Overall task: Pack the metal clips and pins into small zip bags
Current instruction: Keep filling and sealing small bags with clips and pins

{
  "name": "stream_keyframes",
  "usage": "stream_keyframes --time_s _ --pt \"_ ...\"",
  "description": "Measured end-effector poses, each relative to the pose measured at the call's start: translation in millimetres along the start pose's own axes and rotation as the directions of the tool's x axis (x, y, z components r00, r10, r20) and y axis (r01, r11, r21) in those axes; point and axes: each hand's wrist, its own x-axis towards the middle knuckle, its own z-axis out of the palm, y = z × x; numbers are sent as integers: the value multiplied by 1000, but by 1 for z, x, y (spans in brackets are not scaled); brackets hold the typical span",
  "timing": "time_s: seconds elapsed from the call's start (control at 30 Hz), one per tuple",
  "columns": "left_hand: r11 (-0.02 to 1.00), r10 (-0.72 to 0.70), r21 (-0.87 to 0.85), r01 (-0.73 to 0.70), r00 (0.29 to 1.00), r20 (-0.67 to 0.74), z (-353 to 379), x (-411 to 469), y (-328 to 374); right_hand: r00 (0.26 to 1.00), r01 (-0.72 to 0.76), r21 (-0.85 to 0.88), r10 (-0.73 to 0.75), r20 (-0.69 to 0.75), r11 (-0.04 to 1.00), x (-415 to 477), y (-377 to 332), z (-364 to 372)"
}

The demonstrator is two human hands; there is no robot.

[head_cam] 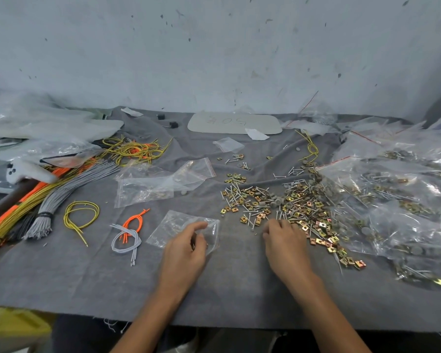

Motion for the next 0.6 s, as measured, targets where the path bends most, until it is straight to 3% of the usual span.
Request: stream_keyframes --time_s 0.13,0.3,0.47,0.6 --pt "1000 -8 -3 8 1000 -5 0 0 1 999 -3 23 2 38 1000 0 1 -9" --pt "1000 3 22 -3 1000 -6 -1 0 1 969 201 453 -246 41 868 -20 -43 -7" --pt "1000 -8 0 8 1000 20 -3 -1 5 955 259 472 -297 7 843 -18 -92 5" --pt "1000 0 -13 0 1000 13 -4 0 6 950 265 575 -312 -18 774 -18 -91 4"
